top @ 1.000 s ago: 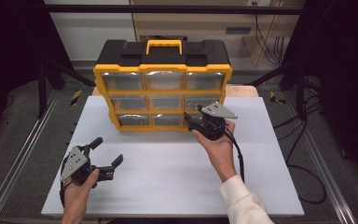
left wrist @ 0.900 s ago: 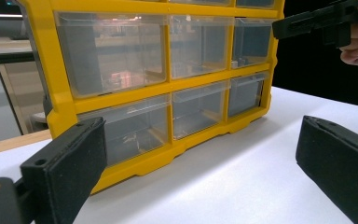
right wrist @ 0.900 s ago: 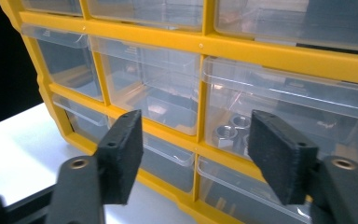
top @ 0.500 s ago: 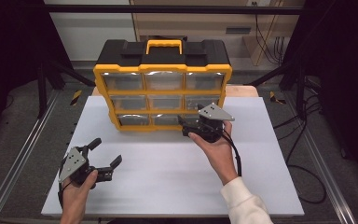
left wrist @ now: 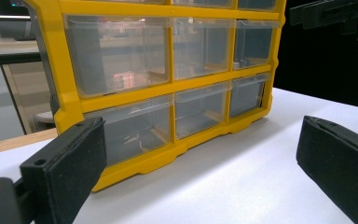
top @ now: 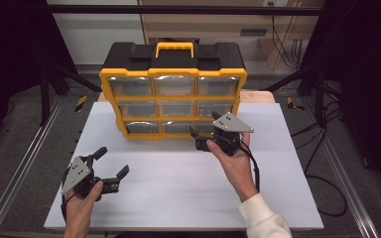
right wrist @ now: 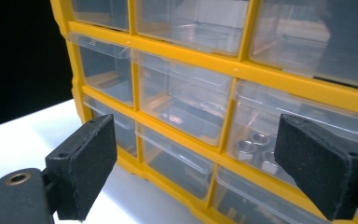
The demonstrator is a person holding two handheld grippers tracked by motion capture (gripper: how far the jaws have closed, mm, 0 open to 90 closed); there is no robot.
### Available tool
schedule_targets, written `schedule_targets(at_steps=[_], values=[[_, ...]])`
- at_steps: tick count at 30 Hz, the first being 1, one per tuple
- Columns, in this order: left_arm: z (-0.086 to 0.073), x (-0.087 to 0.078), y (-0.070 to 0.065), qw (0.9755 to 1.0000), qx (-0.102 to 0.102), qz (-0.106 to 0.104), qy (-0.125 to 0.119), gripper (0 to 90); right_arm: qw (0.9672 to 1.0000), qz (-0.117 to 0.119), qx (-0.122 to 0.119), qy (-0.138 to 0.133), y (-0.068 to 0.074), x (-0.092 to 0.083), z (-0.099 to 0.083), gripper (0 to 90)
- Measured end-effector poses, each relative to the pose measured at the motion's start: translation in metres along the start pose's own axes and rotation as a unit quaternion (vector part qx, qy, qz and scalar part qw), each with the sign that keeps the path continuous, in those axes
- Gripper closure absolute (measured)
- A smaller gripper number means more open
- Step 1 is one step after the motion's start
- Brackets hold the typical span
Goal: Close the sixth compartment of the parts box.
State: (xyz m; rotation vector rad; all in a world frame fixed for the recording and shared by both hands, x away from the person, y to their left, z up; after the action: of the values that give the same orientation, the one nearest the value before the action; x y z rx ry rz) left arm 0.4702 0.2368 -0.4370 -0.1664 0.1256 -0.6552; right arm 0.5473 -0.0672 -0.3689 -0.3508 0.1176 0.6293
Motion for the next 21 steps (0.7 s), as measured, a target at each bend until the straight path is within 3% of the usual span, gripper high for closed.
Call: schedule_targets(at_steps=[5, 21], values=[[0.0, 0.0, 0.0, 1.0, 0.0, 0.0, -0.001, 1.6, 0.9998, -0.018, -0.006, -0.004, -0.006, -0.007, -0.001, 13.9], [0.0, -0.001, 0.001, 1.0, -0.001, 0.001, -0.001, 1.4, 0.9994, -0.025, -0.017, -0.017, -0.022, -0.037, -0.016, 9.8]])
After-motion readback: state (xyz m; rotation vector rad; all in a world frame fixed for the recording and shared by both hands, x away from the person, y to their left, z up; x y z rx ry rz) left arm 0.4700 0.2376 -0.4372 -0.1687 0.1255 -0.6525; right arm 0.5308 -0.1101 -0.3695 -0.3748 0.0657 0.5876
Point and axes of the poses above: each handheld gripper's, and its own axes: x roughly forward along the jaws, z roughly out of its top, y roughly to its left, the point moved 7 cm from there along x, roughly forward along the jaws, and after that the axes turned 13 degrees about -x, right-handed, at the moved point
